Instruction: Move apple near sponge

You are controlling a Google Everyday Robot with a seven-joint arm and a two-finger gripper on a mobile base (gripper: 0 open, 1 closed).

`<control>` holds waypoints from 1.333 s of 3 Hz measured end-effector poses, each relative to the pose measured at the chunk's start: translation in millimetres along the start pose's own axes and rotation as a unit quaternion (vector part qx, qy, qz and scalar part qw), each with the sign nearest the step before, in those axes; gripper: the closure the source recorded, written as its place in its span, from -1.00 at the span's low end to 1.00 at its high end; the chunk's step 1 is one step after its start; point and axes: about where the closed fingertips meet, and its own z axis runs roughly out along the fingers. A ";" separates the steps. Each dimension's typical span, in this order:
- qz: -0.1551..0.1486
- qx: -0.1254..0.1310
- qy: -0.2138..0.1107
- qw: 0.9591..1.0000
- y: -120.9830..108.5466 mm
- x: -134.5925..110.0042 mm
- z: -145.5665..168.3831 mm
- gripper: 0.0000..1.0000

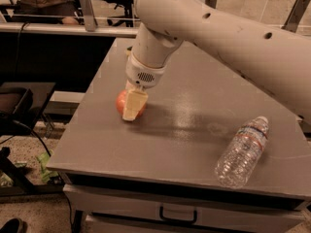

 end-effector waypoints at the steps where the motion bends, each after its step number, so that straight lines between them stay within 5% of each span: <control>1: 0.009 0.009 0.000 1.000 -12.4 5.2 -13.6 0.61; 2: 0.024 0.016 -0.004 1.000 -33.1 12.8 -28.3 0.99; 4: 0.103 0.006 -0.022 0.994 -106.5 43.6 -29.3 1.00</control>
Offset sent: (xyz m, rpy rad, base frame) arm 0.0558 -0.0396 0.0423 0.0304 -0.0157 -0.0971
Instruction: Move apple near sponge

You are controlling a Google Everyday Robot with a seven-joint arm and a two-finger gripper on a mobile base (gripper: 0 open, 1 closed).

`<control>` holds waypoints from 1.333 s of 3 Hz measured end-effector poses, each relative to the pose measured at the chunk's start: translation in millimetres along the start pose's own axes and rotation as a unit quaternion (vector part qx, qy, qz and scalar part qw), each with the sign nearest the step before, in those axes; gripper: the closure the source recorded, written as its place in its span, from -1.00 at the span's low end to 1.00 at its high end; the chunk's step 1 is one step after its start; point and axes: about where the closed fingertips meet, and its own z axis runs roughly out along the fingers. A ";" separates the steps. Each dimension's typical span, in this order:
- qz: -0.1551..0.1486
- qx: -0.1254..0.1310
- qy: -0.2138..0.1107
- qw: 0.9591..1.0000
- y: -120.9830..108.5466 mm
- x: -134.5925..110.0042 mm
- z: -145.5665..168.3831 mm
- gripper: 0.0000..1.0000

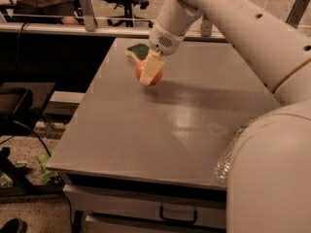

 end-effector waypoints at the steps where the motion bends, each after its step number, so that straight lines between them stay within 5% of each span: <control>1: 0.028 0.008 -0.002 1.000 -25.2 6.1 2.1 1.00; 3: 0.078 0.048 0.001 0.996 -65.6 14.3 -1.2 1.00; 4: 0.097 0.067 0.004 0.993 -85.9 15.6 3.7 0.51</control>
Offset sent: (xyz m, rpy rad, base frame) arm 0.0716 -0.0354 0.0089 -0.0053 -0.0389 -0.2200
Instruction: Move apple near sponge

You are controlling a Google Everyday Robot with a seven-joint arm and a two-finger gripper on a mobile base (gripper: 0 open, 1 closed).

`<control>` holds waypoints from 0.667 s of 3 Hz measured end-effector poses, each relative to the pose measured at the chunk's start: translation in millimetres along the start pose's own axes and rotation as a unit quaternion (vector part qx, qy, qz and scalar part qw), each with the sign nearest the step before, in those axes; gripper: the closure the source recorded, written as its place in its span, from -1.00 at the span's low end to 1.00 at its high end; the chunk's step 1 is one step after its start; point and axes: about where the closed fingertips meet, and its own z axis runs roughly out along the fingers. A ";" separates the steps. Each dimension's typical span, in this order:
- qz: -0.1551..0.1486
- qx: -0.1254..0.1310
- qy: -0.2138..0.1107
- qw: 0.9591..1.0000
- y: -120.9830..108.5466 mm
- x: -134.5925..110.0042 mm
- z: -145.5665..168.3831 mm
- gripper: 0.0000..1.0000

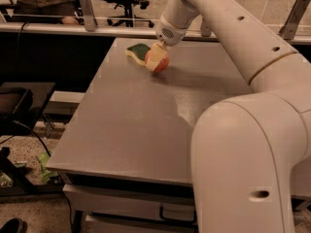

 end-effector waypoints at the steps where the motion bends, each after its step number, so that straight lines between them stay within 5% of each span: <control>1: 0.009 0.010 -0.002 1.000 -8.9 -1.8 5.9 0.05; 2: 0.014 0.015 0.007 1.000 -13.9 0.8 11.3 -0.40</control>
Offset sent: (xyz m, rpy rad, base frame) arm 0.0204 -0.0099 -0.0076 -0.0369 -0.0154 -0.0611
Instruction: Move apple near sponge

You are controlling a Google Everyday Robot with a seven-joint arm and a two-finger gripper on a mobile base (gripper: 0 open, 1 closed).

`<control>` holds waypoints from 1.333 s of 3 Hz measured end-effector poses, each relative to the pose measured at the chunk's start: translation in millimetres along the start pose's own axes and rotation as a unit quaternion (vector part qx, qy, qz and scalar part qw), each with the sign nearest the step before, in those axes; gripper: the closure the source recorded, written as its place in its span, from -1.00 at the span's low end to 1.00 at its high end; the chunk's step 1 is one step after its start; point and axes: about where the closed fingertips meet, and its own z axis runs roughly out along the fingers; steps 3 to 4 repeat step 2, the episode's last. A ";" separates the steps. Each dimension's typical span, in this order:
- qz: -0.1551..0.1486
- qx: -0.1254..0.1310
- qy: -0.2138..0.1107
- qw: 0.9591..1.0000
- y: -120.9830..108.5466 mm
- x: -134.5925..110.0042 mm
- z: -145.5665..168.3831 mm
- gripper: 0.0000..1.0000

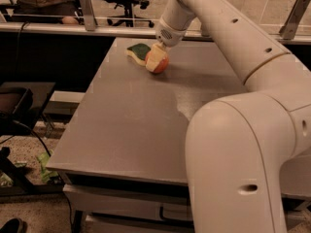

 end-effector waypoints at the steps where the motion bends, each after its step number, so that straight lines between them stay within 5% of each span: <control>1: -0.003 0.002 0.015 1.000 -3.8 5.4 4.7 -1.00; 4: -0.003 0.001 0.016 1.000 -3.8 5.4 4.9 -1.00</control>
Offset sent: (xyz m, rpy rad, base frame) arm 0.0018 -0.0054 -0.0033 -0.0274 0.0063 -0.0004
